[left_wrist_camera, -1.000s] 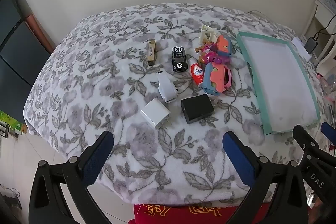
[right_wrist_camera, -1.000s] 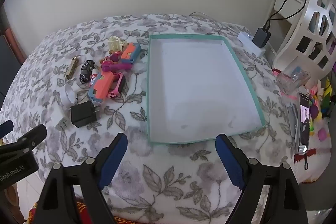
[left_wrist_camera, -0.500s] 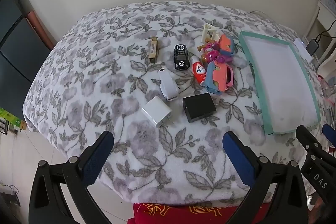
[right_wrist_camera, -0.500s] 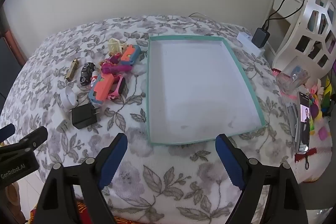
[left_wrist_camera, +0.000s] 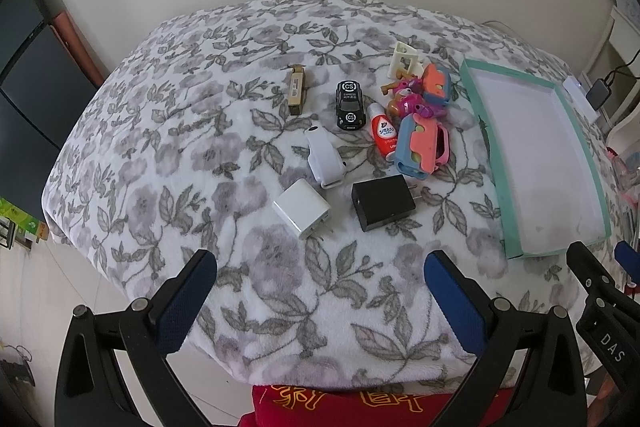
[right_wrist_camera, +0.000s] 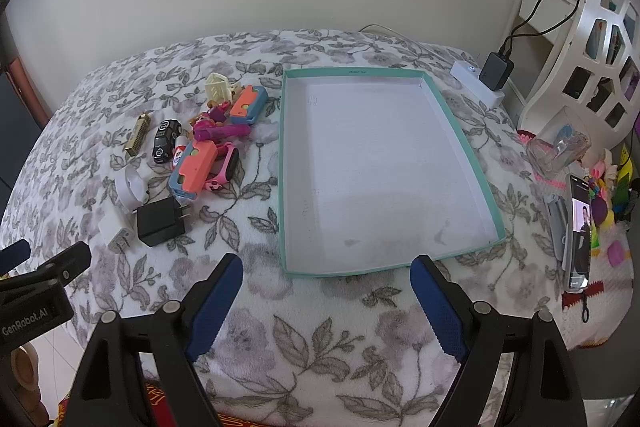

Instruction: Organize rigid objects

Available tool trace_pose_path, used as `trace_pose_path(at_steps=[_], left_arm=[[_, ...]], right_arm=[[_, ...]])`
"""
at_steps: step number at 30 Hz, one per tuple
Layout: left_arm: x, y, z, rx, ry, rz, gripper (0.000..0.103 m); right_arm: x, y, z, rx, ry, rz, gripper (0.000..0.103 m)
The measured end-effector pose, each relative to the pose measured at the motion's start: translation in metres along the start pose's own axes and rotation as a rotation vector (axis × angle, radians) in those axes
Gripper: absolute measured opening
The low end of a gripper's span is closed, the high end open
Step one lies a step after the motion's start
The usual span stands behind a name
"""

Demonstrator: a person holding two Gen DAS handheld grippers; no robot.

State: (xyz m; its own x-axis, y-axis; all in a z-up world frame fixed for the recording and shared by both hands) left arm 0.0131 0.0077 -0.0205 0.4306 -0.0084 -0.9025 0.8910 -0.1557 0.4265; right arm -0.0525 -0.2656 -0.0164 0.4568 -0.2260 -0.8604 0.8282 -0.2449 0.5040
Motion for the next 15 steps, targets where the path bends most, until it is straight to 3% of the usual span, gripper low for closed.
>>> trace_pose_path(at_steps=[15], left_arm=[[0.0004, 0.0002, -0.0013, -0.004, 0.002, -0.001, 0.103]], right_arm=[[-0.0003, 0.0000, 0.0004, 0.001, 0.002, 0.001, 0.088]])
Point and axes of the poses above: each gripper's, at about its wrist camera, not at the fingertips, and x roughly the way its jaws point, z to its right, y to its top, the point moved 2 cm from there along x, roughly the way its jaws point, and after that the axes turned 2 degrees about -y, right-handed, at the moved point
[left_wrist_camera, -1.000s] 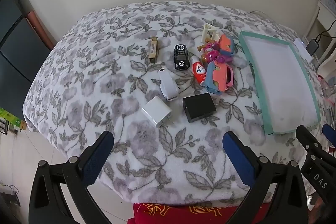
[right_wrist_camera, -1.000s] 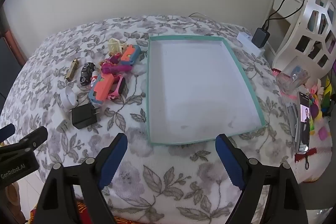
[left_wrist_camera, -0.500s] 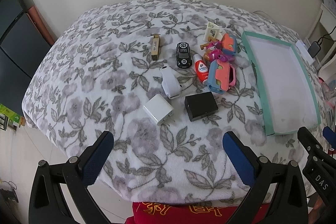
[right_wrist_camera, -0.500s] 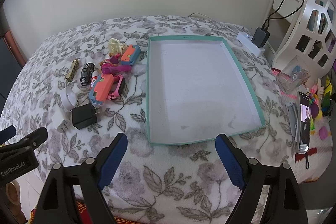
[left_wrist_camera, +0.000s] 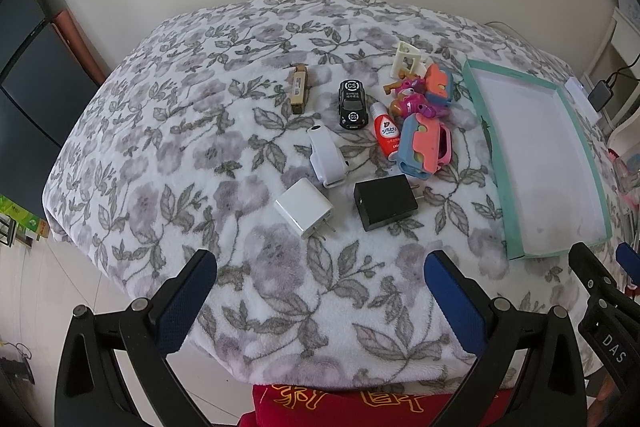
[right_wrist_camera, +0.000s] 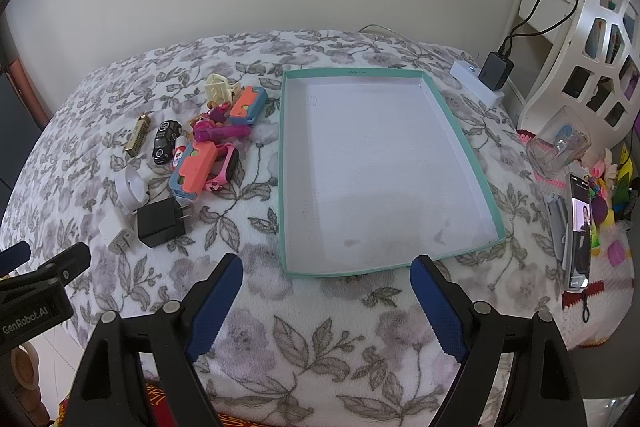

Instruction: Organize rigid objects

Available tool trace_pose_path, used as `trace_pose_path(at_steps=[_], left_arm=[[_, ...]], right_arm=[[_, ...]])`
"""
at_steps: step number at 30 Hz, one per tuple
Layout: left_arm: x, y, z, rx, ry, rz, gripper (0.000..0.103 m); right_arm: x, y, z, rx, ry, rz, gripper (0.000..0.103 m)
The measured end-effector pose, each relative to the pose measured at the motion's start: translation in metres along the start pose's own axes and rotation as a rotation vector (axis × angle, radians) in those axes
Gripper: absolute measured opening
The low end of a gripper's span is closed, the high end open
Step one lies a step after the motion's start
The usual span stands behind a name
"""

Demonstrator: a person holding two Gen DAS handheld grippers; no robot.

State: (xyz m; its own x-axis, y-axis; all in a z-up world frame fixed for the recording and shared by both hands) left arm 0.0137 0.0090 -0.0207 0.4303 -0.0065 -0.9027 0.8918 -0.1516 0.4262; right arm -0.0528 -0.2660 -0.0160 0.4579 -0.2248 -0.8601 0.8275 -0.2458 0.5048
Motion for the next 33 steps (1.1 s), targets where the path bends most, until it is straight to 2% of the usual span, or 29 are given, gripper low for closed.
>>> trace_pose_path(at_steps=[33], left_arm=[[0.0036, -0.0027, -0.0022, -0.013, 0.003, -0.009, 0.103]], right_arm=[[0.0007, -0.0003, 0.0001, 0.001, 0.002, -0.001, 0.088]])
Point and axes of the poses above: each gripper's, at about its wrist camera, not at the fingertips, and x roughly the way its jaws point, z to its right, y to its top, the point moved 2 cm from there along x, roughly the way its jaws point, and after that the axes turned 2 degrees about -y, right-handed, at the moved point
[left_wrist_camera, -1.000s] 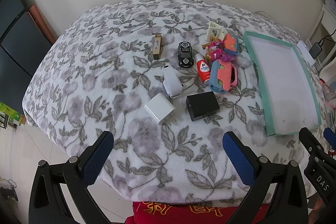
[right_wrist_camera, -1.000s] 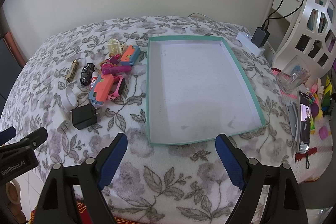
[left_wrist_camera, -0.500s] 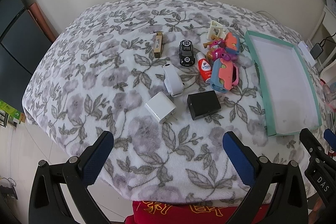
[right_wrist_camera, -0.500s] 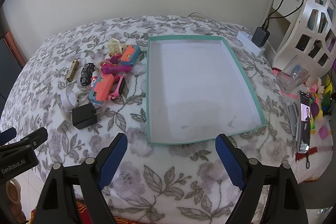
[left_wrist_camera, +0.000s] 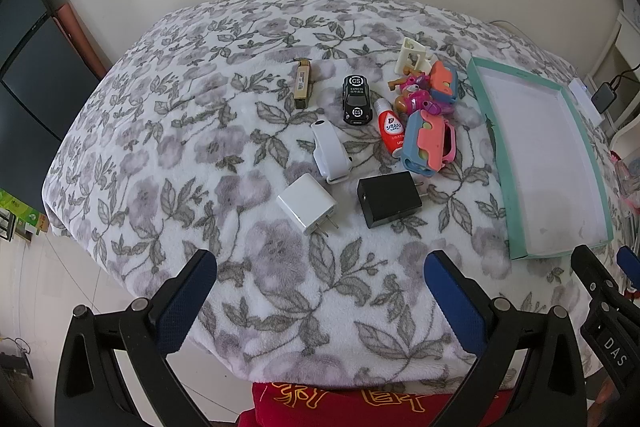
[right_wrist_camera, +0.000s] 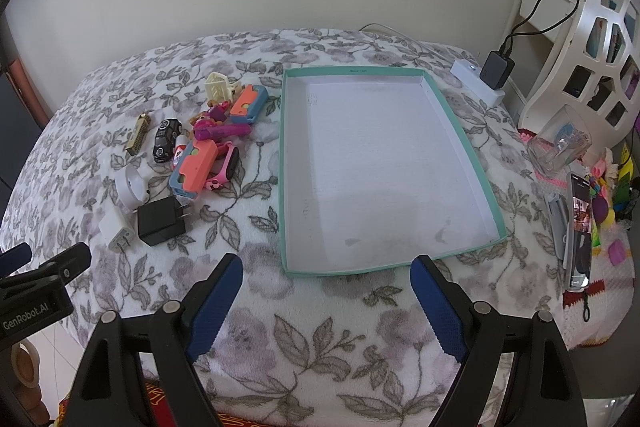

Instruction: Organize rigid objects

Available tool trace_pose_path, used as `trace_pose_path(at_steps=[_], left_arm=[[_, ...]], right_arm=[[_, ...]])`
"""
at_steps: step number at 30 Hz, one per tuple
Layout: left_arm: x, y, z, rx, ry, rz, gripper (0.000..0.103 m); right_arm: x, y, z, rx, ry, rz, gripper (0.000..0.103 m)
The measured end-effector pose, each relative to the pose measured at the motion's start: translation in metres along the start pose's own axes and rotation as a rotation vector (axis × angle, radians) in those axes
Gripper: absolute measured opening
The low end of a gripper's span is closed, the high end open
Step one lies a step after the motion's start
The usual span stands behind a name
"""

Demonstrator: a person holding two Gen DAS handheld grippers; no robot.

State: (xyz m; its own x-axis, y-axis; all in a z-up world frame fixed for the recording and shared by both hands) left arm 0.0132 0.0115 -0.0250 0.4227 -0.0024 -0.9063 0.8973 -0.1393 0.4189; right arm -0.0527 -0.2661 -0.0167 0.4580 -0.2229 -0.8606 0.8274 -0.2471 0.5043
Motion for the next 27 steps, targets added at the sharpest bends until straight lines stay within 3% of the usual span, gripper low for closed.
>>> trace_pose_path(at_steps=[12, 15, 22, 27], left_arm=[[0.003, -0.002, 0.000, -0.006, -0.010, -0.011, 0.103], [0.004, 0.003, 0.000, -0.005, -0.048, -0.019, 0.103], [-0.008, 0.048, -0.004, -0.008, -0.060, 0.009, 0.103], [0.000, 0.080, -0.020, -0.056, -0.036, -0.012, 0.103]], right_arm=[[-0.002, 0.001, -0.003, -0.004, -0.002, 0.003, 0.088], [-0.004, 0.004, -0.005, -0.012, 0.013, 0.007, 0.088], [-0.018, 0.047, -0.012, -0.011, 0.036, 0.054, 0.088], [-0.012, 0.075, -0.041, -0.032, 0.075, 0.040, 0.088]])
Point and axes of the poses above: each gripper's, at about its wrist camera, not at the fingertips, and x roughly the way its jaws point, z to its right, y to its top, the point moved 2 cm from there along x, roughly the way its jaws point, and after that the axes turned 2 degrees about -y, right-handed, at the moved point
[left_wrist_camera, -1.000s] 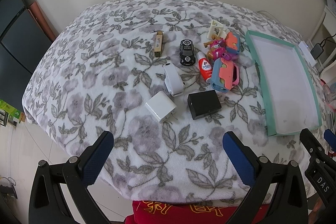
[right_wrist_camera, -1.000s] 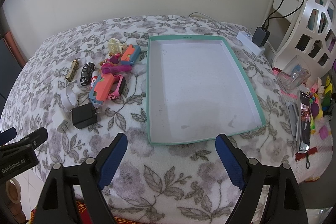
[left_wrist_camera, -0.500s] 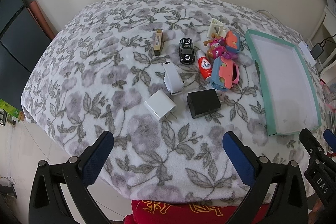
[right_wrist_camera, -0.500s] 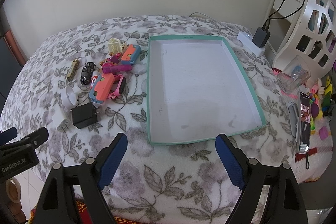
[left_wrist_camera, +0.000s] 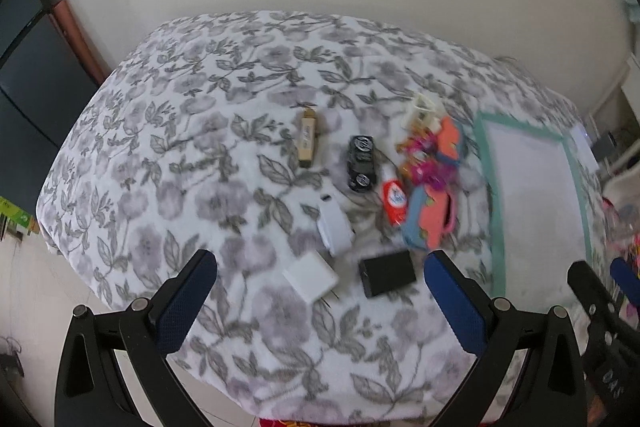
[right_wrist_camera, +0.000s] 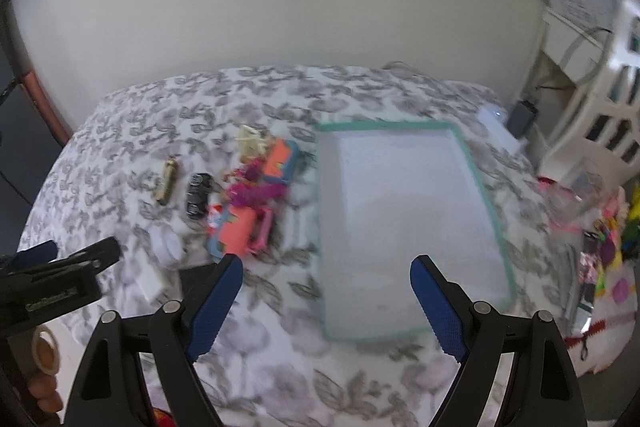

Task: Organize rigid objects
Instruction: 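Grasp the white charger with the left tool while the right tool grasps the black charger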

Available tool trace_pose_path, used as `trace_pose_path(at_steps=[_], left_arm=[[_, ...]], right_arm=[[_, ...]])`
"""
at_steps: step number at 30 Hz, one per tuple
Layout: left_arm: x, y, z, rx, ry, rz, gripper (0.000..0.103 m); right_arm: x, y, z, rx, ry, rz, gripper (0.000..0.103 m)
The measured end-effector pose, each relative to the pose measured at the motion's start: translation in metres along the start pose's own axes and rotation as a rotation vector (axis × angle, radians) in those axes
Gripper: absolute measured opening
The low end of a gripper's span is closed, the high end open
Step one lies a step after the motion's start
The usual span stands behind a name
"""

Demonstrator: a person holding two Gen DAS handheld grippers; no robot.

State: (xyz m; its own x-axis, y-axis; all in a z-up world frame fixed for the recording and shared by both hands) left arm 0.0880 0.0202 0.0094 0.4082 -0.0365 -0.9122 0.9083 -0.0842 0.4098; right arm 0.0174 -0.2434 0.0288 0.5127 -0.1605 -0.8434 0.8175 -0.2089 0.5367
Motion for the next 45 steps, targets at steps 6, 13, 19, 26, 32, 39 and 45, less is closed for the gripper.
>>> trace_pose_path(at_steps=[6, 13, 19, 26, 32, 39, 45], left_arm=[[0.032, 0.008, -0.028, -0.068, 0.031, -0.077, 0.103], [0.078, -0.005, -0.055, -0.147, 0.040, -0.178, 0.103], [0.100, -0.013, -0.064, -0.194, 0.007, -0.220, 0.103], [0.118, -0.022, -0.055, -0.214, -0.041, -0.259, 0.103], [0.129, -0.028, -0.048, -0.209, -0.038, -0.266, 0.103], [0.137, -0.044, -0.036, -0.198, -0.060, -0.265, 0.090], [0.137, -0.050, -0.025, -0.197, -0.085, -0.258, 0.082]], right_arm=[[0.041, 0.004, -0.041, -0.032, 0.056, -0.091, 0.088], [0.088, -0.012, -0.080, -0.120, 0.066, -0.197, 0.088], [0.121, -0.032, -0.097, -0.174, 0.081, -0.291, 0.088], [0.133, -0.047, -0.107, -0.188, 0.132, -0.335, 0.088], [0.131, -0.056, -0.118, -0.227, 0.139, -0.346, 0.088], [0.142, -0.067, -0.128, -0.261, 0.082, -0.323, 0.088], [0.161, -0.072, -0.129, -0.239, 0.090, -0.318, 0.084]])
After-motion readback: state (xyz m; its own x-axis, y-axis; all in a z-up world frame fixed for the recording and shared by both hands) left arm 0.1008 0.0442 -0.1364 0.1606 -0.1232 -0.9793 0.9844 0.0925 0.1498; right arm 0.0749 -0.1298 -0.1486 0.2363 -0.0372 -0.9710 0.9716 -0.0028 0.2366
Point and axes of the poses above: each gripper's, at about its wrist camera, not at the fingertips, and x roughly the way its jaws point, z to its right, y to its top, the point moved 2 cm from there along x, roughly the way its jaws point, and after that the axes turned 2 degrees about -y, right-handed, at the moved point
